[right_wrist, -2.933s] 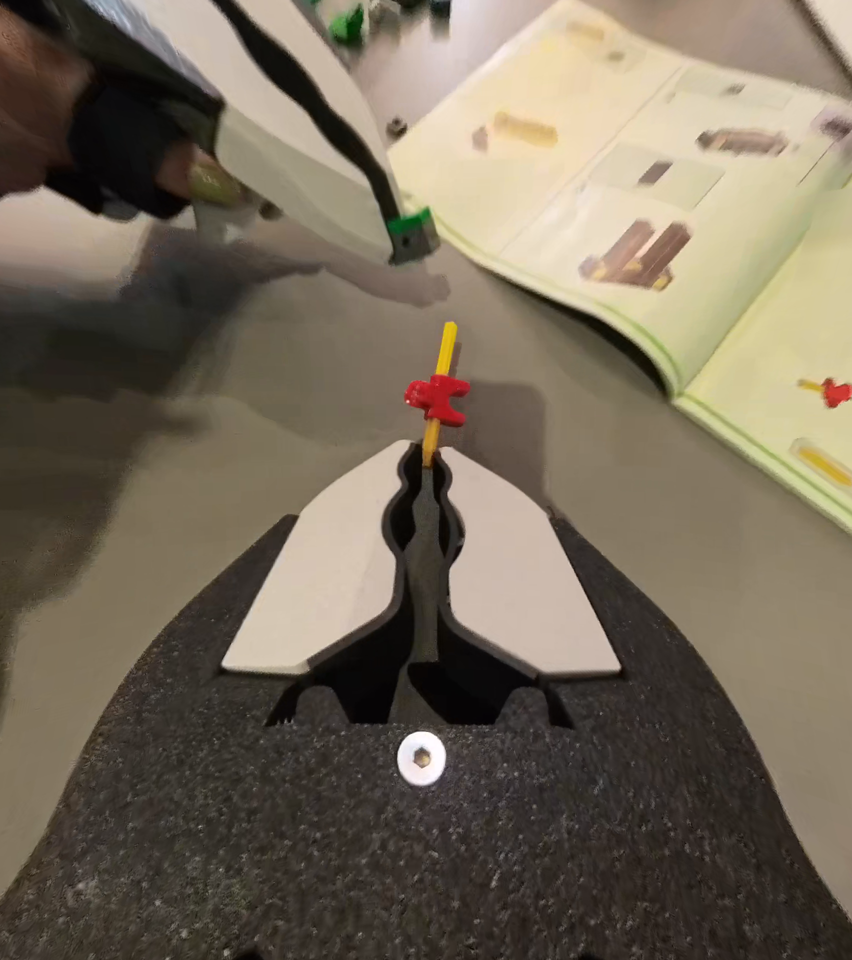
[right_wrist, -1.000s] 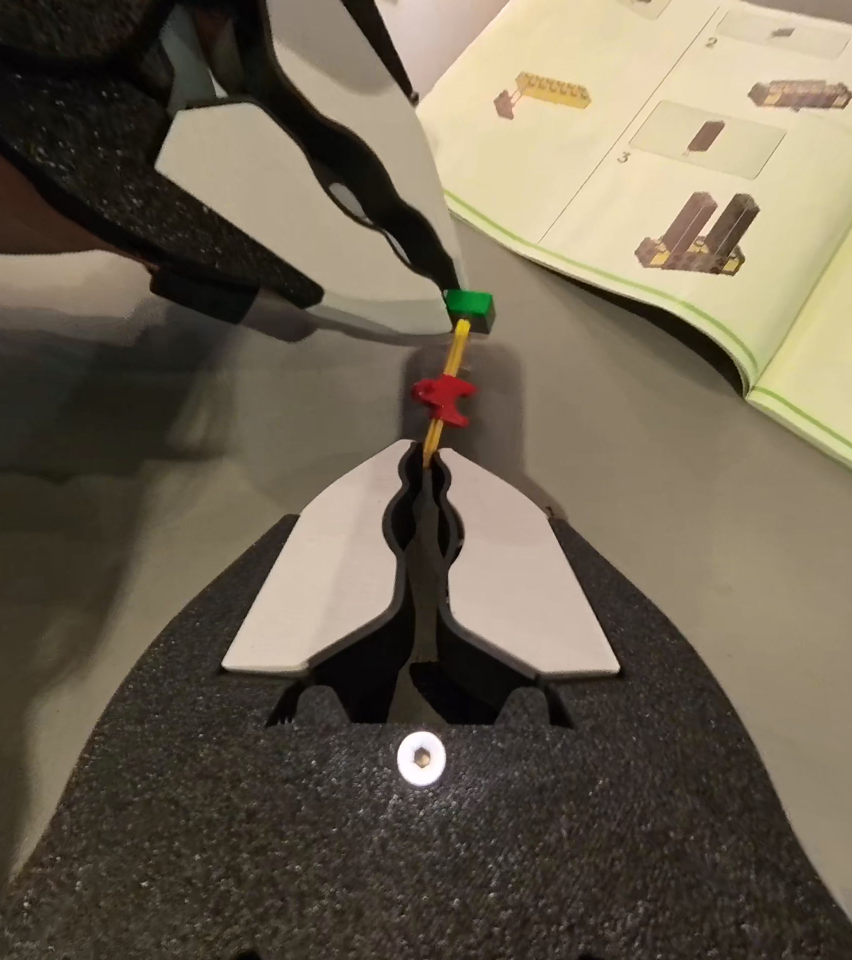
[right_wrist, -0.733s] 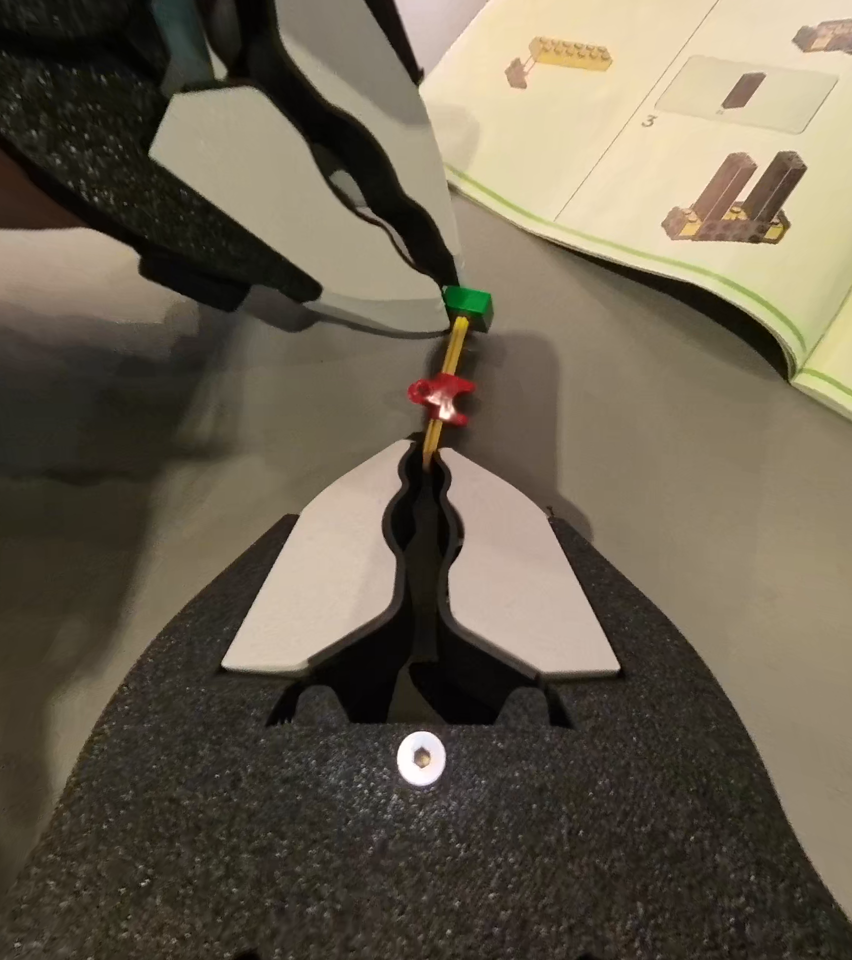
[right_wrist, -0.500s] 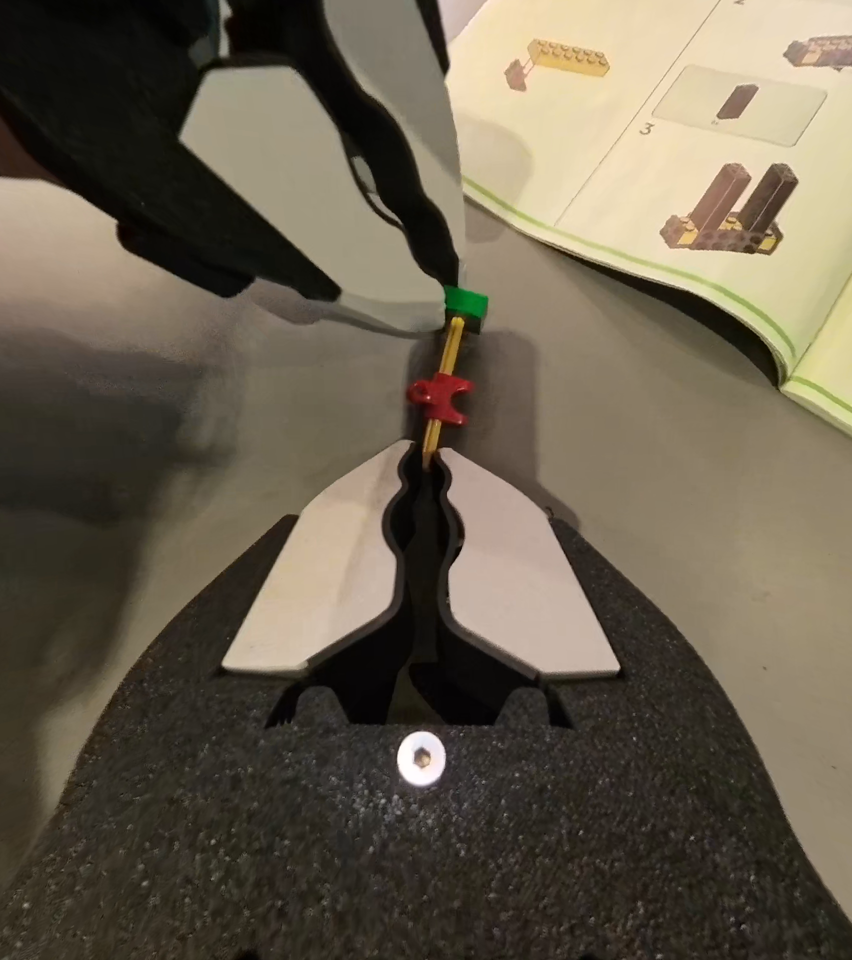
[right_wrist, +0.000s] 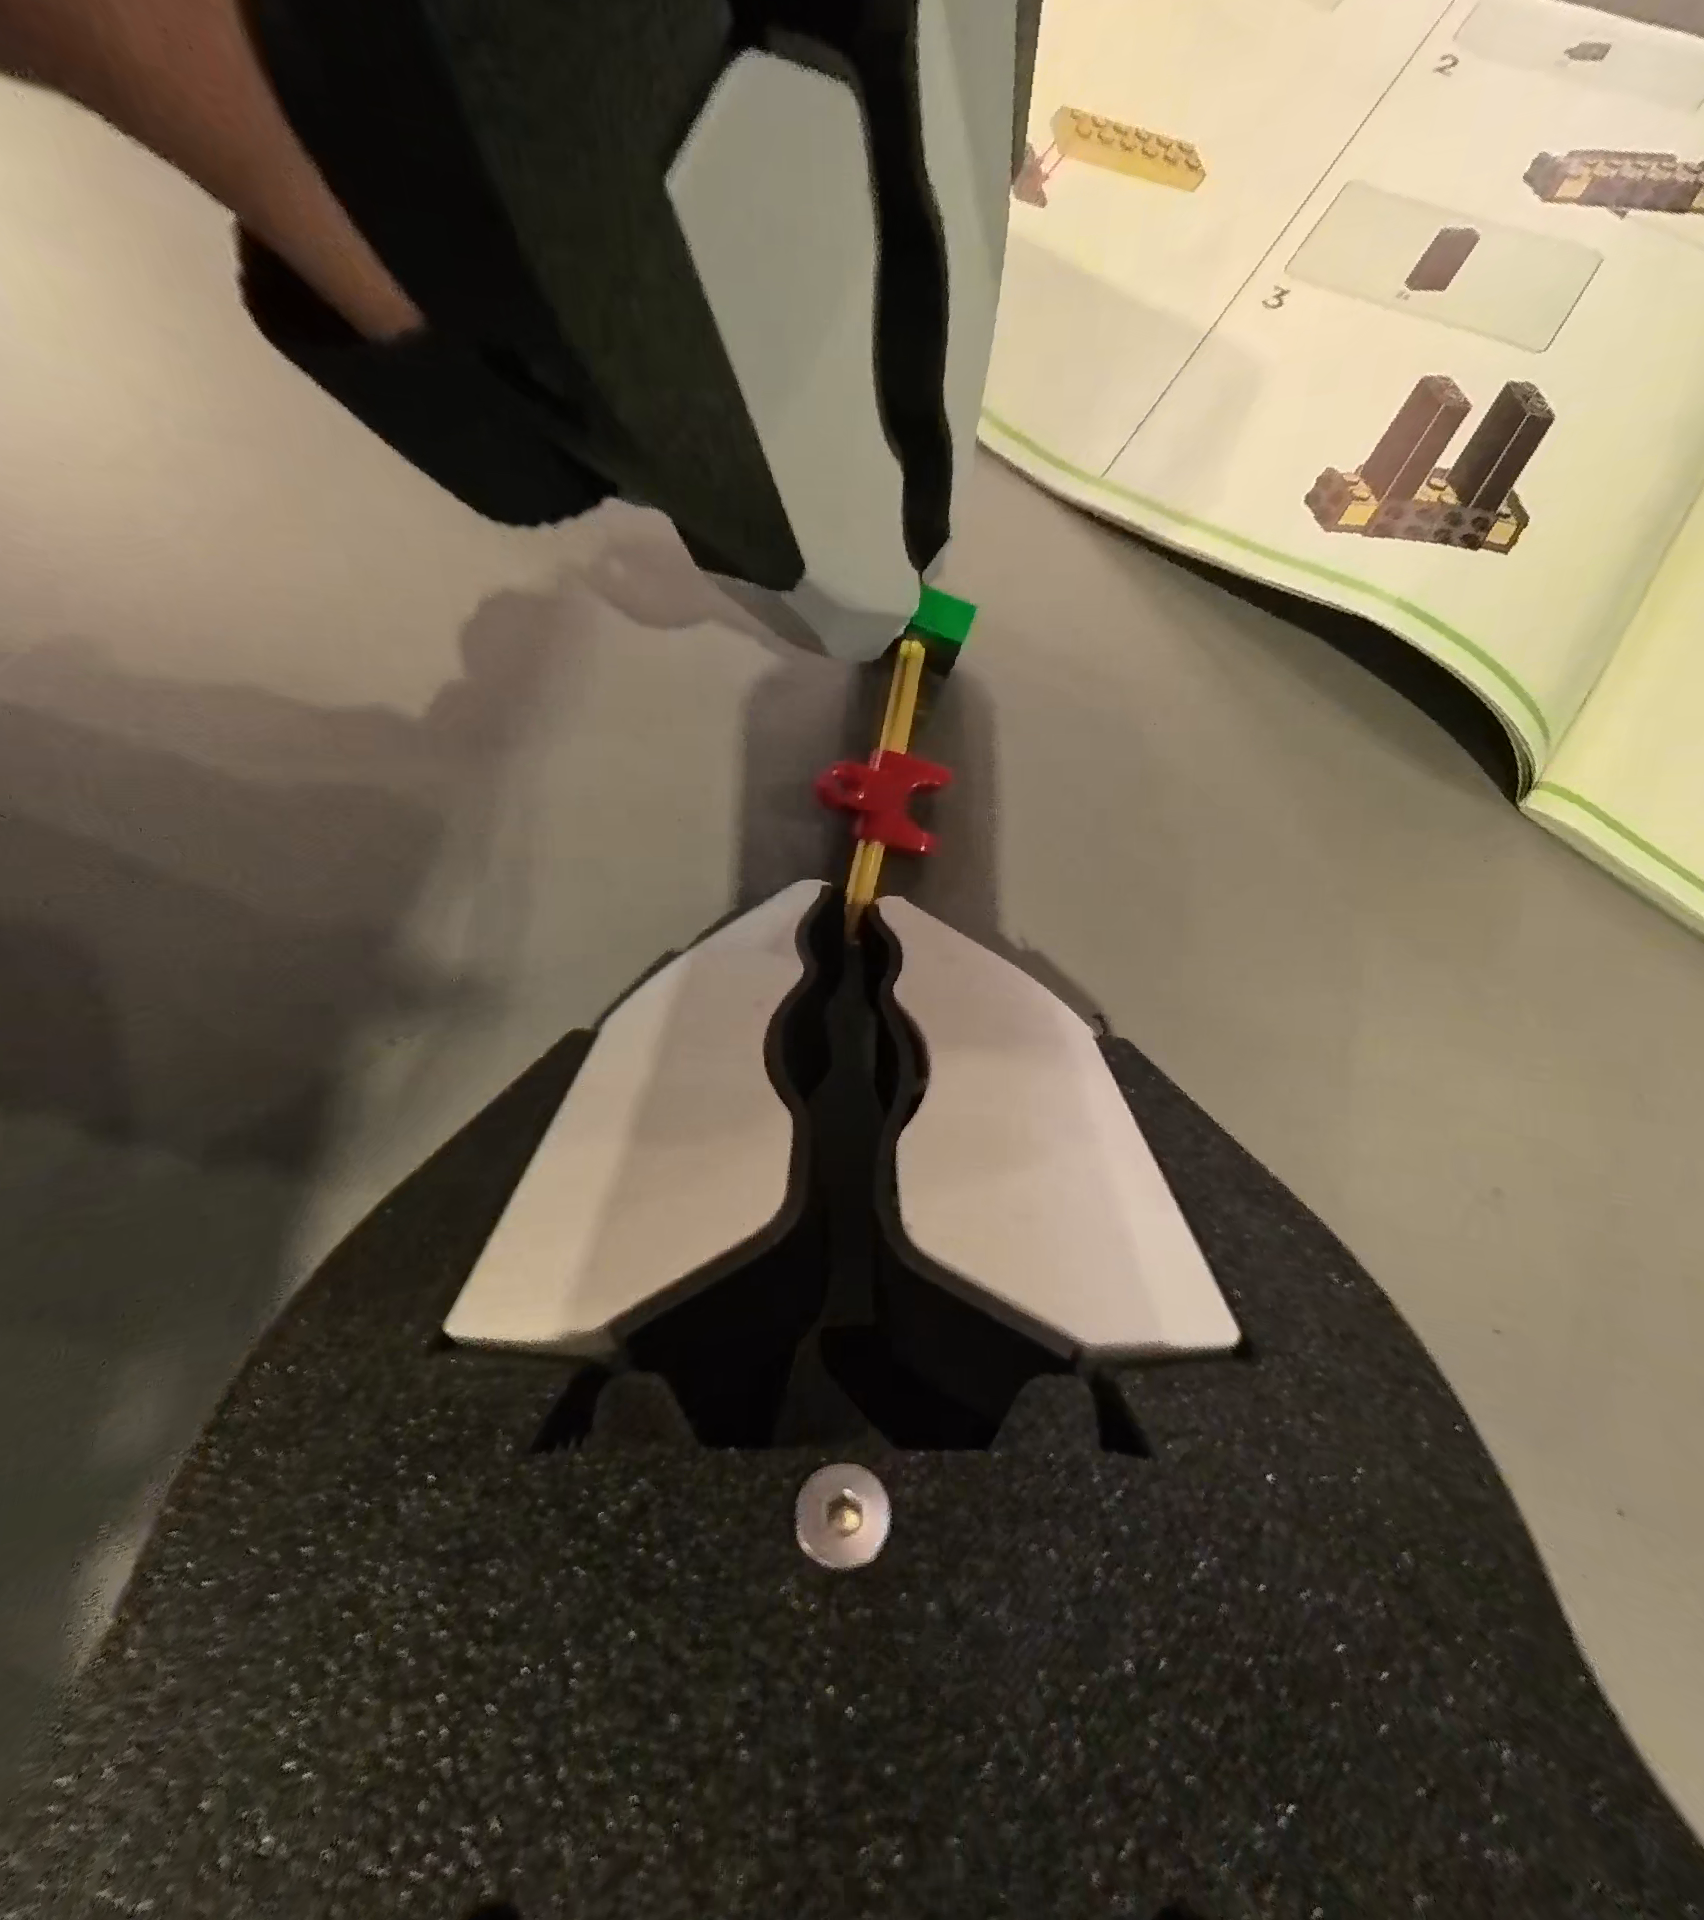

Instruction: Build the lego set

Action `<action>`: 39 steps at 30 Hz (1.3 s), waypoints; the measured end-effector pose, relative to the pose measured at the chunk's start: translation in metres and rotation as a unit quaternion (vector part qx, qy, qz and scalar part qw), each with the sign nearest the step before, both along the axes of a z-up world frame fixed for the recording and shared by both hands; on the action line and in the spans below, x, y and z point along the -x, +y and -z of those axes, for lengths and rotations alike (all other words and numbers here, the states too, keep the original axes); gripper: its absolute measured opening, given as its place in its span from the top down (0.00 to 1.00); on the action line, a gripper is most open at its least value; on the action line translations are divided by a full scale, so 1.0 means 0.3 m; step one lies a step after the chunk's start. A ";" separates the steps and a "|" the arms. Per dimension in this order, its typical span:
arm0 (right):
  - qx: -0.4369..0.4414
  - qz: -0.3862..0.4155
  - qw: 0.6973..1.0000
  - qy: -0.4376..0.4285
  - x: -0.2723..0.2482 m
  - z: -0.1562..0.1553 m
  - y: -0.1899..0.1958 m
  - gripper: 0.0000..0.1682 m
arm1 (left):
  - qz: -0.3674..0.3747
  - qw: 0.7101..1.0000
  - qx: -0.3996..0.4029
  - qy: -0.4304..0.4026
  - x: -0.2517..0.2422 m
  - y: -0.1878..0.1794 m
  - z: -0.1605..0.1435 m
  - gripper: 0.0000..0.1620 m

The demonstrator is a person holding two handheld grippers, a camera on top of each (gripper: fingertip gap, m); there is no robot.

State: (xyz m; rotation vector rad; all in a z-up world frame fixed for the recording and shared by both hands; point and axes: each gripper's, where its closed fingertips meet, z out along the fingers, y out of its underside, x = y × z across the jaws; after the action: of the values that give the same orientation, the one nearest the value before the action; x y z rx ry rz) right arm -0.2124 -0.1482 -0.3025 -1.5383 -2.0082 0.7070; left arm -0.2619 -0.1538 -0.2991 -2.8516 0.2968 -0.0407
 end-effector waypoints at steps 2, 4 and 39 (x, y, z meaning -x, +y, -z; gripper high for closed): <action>0.007 0.003 1.000 0.003 0.003 -0.001 -0.001 0.98 | -0.007 1.000 0.000 -0.008 0.000 0.002 0.000 0.95; 0.014 0.002 1.000 0.006 0.006 -0.001 -0.007 0.98 | -0.015 1.000 -0.006 -0.016 0.001 0.004 0.000 0.95; 0.006 0.062 0.998 -0.010 0.076 0.002 -0.015 0.87 | -0.015 0.997 -0.057 -0.055 -0.004 0.005 -0.002 0.95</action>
State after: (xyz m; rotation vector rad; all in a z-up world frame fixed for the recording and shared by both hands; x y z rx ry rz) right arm -0.2352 -0.1527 -0.3030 -1.6670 -1.9062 0.6589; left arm -0.2608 -0.1524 -0.2984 -2.7289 0.2252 -0.1682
